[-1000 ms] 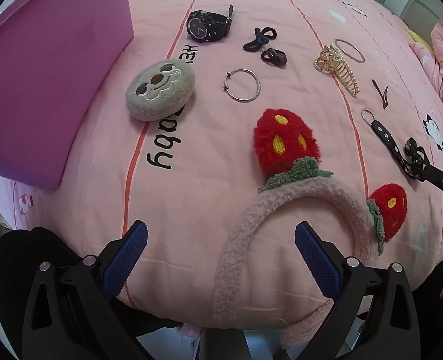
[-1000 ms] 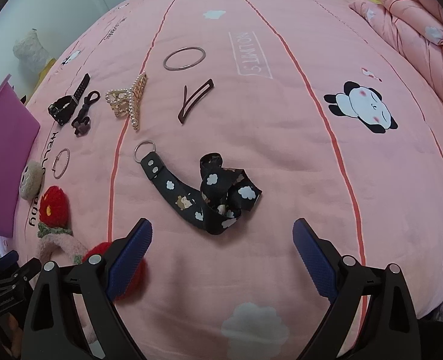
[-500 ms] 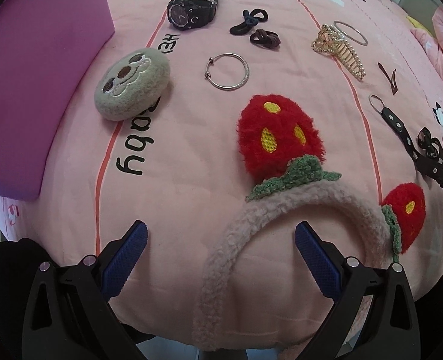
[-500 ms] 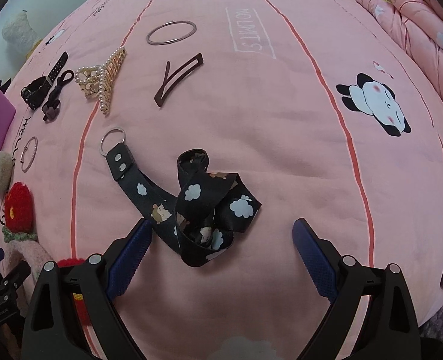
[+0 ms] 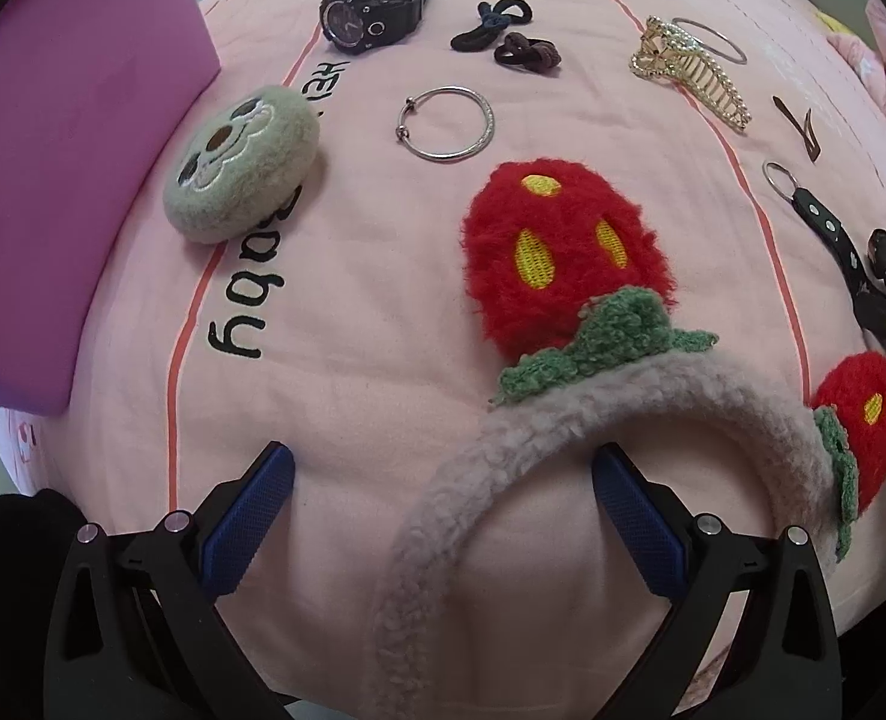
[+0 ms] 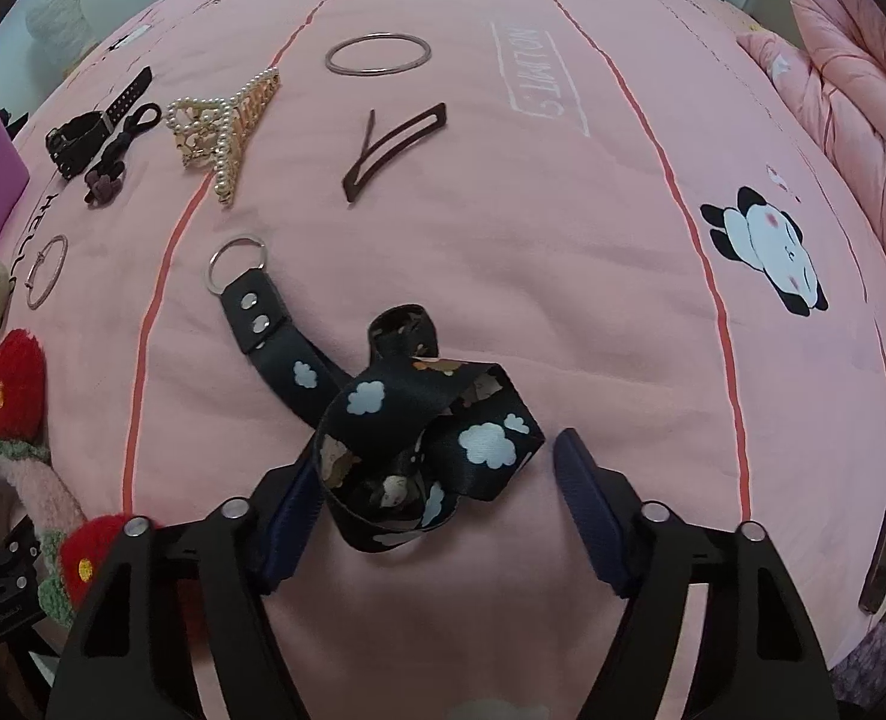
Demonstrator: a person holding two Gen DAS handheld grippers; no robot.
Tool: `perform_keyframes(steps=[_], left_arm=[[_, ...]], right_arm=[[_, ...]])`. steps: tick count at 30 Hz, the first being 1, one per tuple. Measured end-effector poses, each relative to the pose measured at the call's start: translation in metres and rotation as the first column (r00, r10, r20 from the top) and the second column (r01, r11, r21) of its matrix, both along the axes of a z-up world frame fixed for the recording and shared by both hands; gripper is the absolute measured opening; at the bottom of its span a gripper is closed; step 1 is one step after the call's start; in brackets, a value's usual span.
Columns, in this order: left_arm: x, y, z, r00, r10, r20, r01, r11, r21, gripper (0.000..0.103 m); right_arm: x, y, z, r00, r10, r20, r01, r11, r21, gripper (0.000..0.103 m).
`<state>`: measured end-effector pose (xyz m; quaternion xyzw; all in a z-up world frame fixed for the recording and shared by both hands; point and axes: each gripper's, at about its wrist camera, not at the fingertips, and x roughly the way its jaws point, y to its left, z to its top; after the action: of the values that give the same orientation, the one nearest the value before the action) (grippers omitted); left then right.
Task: Organize jewelry
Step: 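Grasp the black cloud-print lanyard with the right tool while the left tool grasps the pink strawberry headband, then carry the lanyard and headband into the purple tub and open both tools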
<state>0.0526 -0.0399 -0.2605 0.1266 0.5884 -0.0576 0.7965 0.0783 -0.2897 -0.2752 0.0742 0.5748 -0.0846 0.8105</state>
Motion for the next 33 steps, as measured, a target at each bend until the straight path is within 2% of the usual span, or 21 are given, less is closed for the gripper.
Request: perform_keyframes(steps=[1,3,4,6,7,9,11,12,18,33], left_arm=[[0.001,-0.001,0.000,1.000,0.003,-0.005,-0.003,1.000,-0.004,0.097],[0.000,-0.002,0.002,1.000,0.007,-0.015,-0.008,1.000,-0.017,0.091],[0.002,-0.004,0.002,1.000,0.005,-0.017,-0.006,1.000,-0.024,0.089],[0.011,0.001,0.010,1.000,-0.005,-0.014,0.005,0.999,-0.033,0.070],[0.010,-0.001,0.013,1.000,-0.013,-0.008,0.012,0.999,-0.038,0.065],[0.008,-0.003,0.018,1.000,-0.023,0.004,0.024,0.999,-0.042,0.037],[0.006,-0.002,0.024,0.999,-0.031,0.012,0.032,0.998,-0.063,0.024],[0.005,-0.002,0.027,0.999,-0.033,0.016,0.034,0.997,-0.070,0.021],[-0.005,0.005,0.045,0.998,-0.042,0.042,0.047,0.993,-0.109,0.017],[-0.028,0.031,0.127,0.972,-0.018,0.232,0.062,0.981,-0.186,0.012]], right_arm=[[0.000,0.004,0.002,1.000,0.014,0.005,-0.014,1.000,-0.008,0.056],[0.000,0.011,0.004,0.999,0.039,0.012,-0.039,0.999,-0.013,0.037],[0.000,0.014,0.005,0.999,0.048,0.013,-0.047,0.999,-0.017,0.034],[-0.001,0.019,0.008,0.998,0.062,0.013,-0.062,0.998,-0.030,0.019],[-0.002,0.020,0.009,0.998,0.062,0.015,-0.061,0.998,-0.031,0.018],[-0.003,0.017,0.011,0.999,0.049,0.023,-0.049,0.999,-0.007,0.017],[-0.002,0.013,0.012,0.999,0.032,0.027,-0.032,0.999,0.027,0.017],[-0.004,0.012,0.013,0.999,0.021,0.029,-0.022,0.999,0.045,0.017],[-0.019,0.003,0.023,0.998,-0.024,0.051,0.018,0.994,0.107,0.016],[-0.067,-0.006,0.082,0.984,-0.079,0.158,0.056,0.988,0.143,0.015]])
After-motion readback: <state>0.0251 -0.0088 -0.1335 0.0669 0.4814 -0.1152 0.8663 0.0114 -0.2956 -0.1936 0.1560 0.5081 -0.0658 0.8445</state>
